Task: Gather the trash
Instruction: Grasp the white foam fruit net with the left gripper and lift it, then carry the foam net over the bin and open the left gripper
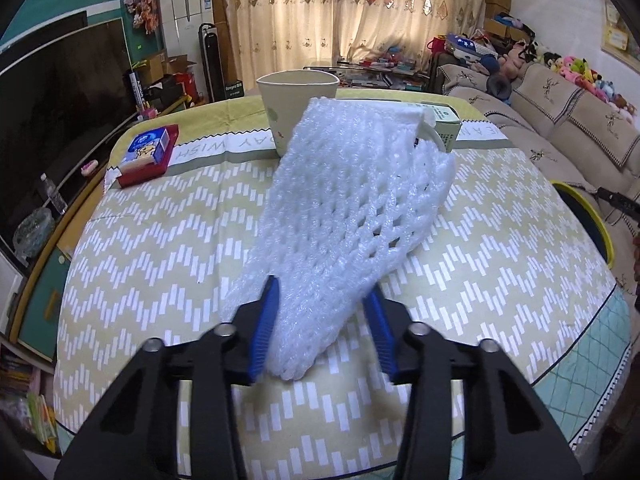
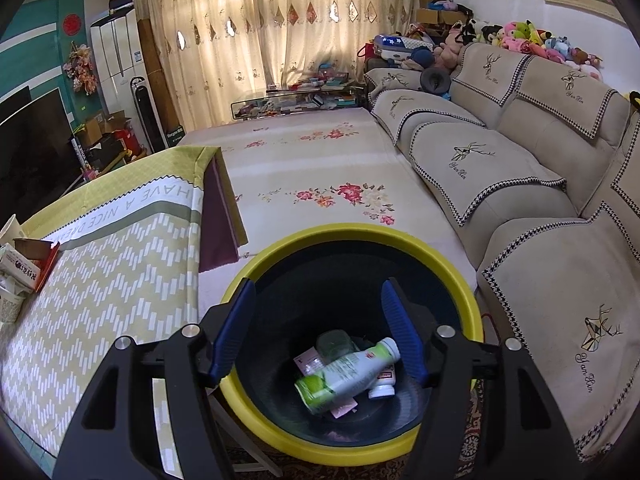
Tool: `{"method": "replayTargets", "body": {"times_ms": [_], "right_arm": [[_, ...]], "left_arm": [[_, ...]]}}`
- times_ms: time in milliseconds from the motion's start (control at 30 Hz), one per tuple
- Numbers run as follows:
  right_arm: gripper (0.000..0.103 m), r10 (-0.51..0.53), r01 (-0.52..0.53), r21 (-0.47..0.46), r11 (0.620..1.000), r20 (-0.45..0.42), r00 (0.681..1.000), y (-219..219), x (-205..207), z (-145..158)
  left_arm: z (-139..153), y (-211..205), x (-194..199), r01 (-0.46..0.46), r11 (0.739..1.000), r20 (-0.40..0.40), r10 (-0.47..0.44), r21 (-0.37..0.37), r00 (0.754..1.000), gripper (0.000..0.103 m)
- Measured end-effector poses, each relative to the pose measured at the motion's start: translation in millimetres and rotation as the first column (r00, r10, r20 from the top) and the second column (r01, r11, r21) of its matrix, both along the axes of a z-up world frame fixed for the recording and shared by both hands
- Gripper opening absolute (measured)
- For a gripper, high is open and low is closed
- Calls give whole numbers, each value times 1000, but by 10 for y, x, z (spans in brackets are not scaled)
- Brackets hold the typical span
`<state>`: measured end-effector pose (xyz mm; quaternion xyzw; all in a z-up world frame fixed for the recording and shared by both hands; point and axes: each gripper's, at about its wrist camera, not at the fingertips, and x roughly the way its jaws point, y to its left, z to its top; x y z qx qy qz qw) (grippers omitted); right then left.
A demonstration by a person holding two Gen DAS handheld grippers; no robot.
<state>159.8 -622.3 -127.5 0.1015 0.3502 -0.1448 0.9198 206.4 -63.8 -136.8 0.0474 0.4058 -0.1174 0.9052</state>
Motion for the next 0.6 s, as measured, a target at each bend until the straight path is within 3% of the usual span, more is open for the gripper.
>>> {"method": "replayTargets", "body": {"times_ms": [67, 100, 233, 600], "right_arm": [[62, -1, 1, 2, 1000, 11, 1000, 33, -43, 24], [62, -1, 1, 2, 1000, 21, 1000, 60, -85, 46], [66, -9, 9, 1, 1000, 59, 998, 162, -276, 152], [69, -7, 4, 17, 1000, 153, 988, 421, -853, 385]], "left_arm": [[20, 20, -29, 0, 1000, 3, 0, -9, 1000, 20], [46, 27, -54, 1, 1000, 13, -1, -10, 1000, 18], [156, 23, -188, 7, 1000, 45, -7, 3, 999, 15], [736, -38, -716, 90, 993, 128, -80, -76, 989, 13]]}}
